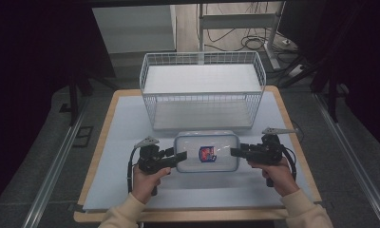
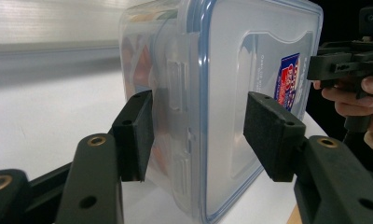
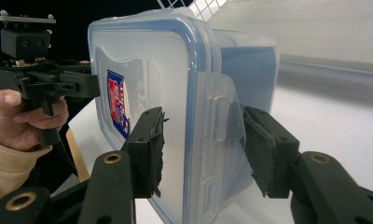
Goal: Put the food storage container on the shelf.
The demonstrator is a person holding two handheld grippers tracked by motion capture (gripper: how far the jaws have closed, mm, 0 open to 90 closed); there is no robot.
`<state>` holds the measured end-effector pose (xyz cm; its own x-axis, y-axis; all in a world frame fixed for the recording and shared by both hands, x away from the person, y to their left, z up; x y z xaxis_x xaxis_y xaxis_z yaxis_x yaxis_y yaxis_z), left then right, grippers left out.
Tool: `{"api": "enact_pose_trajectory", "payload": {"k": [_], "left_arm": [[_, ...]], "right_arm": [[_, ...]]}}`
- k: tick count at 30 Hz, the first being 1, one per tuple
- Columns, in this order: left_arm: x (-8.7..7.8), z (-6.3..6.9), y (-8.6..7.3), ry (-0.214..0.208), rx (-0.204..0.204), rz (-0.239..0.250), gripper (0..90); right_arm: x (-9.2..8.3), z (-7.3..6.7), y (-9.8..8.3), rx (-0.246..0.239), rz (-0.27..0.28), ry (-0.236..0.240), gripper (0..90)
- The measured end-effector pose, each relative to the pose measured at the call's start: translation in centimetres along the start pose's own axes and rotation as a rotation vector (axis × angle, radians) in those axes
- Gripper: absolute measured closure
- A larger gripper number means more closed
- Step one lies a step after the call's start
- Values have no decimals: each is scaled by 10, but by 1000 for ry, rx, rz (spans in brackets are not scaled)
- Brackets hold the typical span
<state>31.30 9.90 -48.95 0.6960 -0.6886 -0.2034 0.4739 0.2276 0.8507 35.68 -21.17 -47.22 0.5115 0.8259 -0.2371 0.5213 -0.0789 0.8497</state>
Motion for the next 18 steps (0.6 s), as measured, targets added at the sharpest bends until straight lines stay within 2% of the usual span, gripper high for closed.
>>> {"api": "enact_pose_trajectory", "payload": {"k": [3, 6, 11, 18], "left_arm": [[1, 1, 11, -4, 15, 2, 447], [0, 3, 17, -4, 21, 5, 447], [-3, 7, 36, 0, 42, 25, 446], [-2, 8, 51, -1, 51, 31, 443]], "right_arm": [[0, -3, 9, -22, 15, -2, 498], [0, -5, 15, -28, 22, -1, 498], [2, -11, 31, -42, 46, 10, 498], [3, -16, 48, -63, 55, 6, 498]]}}
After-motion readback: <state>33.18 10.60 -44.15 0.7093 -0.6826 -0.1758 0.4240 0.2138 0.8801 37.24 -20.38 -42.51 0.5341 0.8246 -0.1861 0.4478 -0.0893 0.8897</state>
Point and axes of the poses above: each handheld gripper's, and its own axes: x roughly forward along the jaws, y roughly out of its top, z roughly to its right, the point moved 4 cm from there along x, roughly forward along the jaws, and after that the axes turned 15 degrees about z, right-handed, at the moved point
